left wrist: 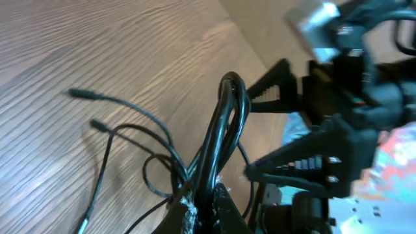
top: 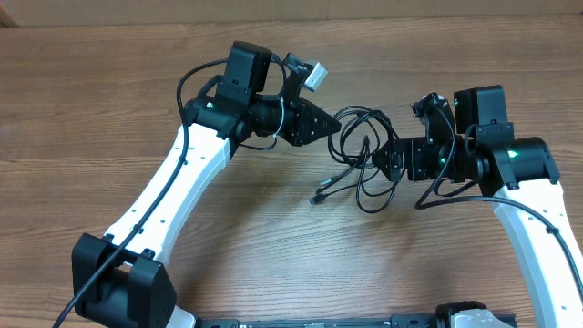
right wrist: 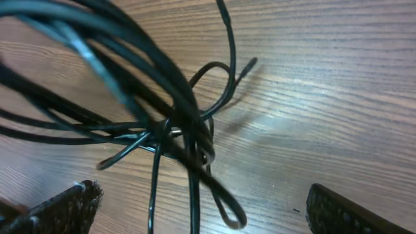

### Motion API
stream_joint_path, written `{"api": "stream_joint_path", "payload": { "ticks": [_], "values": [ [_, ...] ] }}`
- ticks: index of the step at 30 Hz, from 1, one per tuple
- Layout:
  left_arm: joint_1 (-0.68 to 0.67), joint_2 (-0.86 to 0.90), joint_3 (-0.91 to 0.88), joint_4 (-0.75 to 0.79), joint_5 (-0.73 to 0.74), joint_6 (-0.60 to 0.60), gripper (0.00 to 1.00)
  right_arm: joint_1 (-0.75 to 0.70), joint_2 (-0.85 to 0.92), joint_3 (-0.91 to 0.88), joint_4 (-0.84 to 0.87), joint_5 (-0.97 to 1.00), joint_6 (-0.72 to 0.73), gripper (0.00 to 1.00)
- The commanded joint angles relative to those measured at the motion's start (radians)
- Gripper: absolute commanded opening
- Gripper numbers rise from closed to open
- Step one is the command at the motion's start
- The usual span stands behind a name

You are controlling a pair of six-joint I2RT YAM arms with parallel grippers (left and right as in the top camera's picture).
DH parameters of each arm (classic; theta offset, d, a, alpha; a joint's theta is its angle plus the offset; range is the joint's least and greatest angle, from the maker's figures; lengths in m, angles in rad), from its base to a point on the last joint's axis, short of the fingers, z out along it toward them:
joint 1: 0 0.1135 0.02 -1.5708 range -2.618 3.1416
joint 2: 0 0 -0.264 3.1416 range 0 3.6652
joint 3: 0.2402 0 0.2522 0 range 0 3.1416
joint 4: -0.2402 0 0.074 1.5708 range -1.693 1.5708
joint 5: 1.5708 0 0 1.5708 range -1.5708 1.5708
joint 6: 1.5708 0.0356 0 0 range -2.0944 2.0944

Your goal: Untangle cables

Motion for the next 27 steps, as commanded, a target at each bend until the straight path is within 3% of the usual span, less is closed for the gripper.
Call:
{"api": "stream_joint_path", "payload": {
  "ticks": [1, 5, 12, 15, 19, 21, 22, 23, 24, 25, 26, 27],
  "values": [
    [0.0, -0.028, 0.015, 0.028, 0.174, 0.082, 0.04, 0.002, -0.019, 0.021, -0.002, -0.009, 0.005, 1.0],
    [-0.001, -0.028, 0.015, 0.042, 0.261, 0.11, 0.04, 0.002, -0.019, 0.021, 0.017, -0.071, 0.0, 0.98],
    [-0.001, -0.028, 0.015, 0.046, 0.286, 0.117, 0.04, 0.002, -0.019, 0.021, 0.041, -0.142, -0.003, 0.95],
    [-0.001, -0.028, 0.015, 0.053, 0.287, 0.117, 0.04, 0.002, -0.019, 0.021, 0.039, -0.15, -0.007, 0.65],
    [0.0, -0.028, 0.015, 0.06, 0.286, 0.117, 0.04, 0.002, -0.019, 0.021, 0.039, -0.153, -0.007, 0.17],
    [0.002, -0.028, 0.015, 0.06, 0.278, 0.117, 0.04, 0.002, -0.019, 0.021, 0.039, -0.153, -0.006, 0.04],
    [0.002, -0.028, 0.015, 0.061, 0.278, 0.117, 0.05, 0.002, -0.019, 0.021, 0.038, -0.153, -0.006, 0.04],
    [0.002, -0.028, 0.015, 0.063, 0.276, 0.117, 0.24, 0.002, -0.019, 0.021, 0.036, -0.153, -0.006, 0.04],
    [0.002, -0.028, 0.015, 0.063, 0.268, 0.116, 0.36, 0.002, -0.019, 0.021, 0.036, -0.153, -0.006, 0.04],
    [0.002, -0.028, 0.015, 0.059, 0.247, 0.116, 0.78, 0.002, -0.019, 0.021, 0.036, -0.153, -0.002, 0.04],
    [0.002, -0.028, 0.015, 0.057, 0.24, 0.115, 0.84, 0.002, -0.019, 0.021, 0.036, -0.153, 0.004, 0.04],
    [0.002, -0.028, 0.015, 0.055, 0.225, 0.107, 0.98, 0.002, -0.019, 0.021, 0.036, -0.152, 0.018, 0.04]
  ]
}}
